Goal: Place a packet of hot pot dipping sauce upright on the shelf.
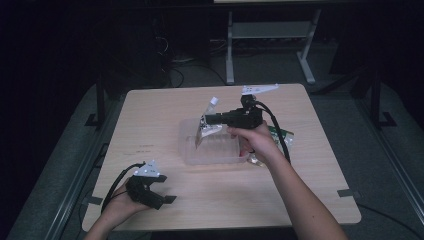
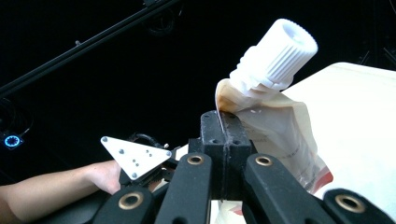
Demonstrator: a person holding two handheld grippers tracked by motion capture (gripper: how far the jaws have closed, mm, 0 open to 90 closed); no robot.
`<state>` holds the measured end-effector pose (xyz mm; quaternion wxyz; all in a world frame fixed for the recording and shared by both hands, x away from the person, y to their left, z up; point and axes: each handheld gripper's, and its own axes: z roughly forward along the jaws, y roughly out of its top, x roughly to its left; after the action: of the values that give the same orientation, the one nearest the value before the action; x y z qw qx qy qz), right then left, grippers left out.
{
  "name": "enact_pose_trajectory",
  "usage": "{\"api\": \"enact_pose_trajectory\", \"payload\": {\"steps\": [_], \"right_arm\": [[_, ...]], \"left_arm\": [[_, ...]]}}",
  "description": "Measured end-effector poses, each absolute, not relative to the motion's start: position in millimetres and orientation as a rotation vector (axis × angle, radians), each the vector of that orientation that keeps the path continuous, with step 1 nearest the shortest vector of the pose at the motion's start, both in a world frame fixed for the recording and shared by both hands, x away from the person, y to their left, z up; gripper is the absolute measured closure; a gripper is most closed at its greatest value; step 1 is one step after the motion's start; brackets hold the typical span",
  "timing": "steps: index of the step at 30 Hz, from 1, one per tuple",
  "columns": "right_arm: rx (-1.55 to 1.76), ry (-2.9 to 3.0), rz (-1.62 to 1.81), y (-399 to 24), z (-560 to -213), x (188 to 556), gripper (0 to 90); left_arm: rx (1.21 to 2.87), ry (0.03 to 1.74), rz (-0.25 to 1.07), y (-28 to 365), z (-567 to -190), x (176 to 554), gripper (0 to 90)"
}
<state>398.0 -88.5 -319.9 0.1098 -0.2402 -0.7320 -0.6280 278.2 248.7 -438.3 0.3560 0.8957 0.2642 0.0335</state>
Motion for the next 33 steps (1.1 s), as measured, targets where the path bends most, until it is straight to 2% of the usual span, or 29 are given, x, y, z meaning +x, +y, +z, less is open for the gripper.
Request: {"api": "enact_pose_trajectory", "payload": {"steps": [33], "right_arm": [[-0.751, -2.185, -1.716, -38, -353, 428, 89.8]], "left_arm": [[2.326, 0.685, 0.098, 251, -438, 279, 17.8]]}}
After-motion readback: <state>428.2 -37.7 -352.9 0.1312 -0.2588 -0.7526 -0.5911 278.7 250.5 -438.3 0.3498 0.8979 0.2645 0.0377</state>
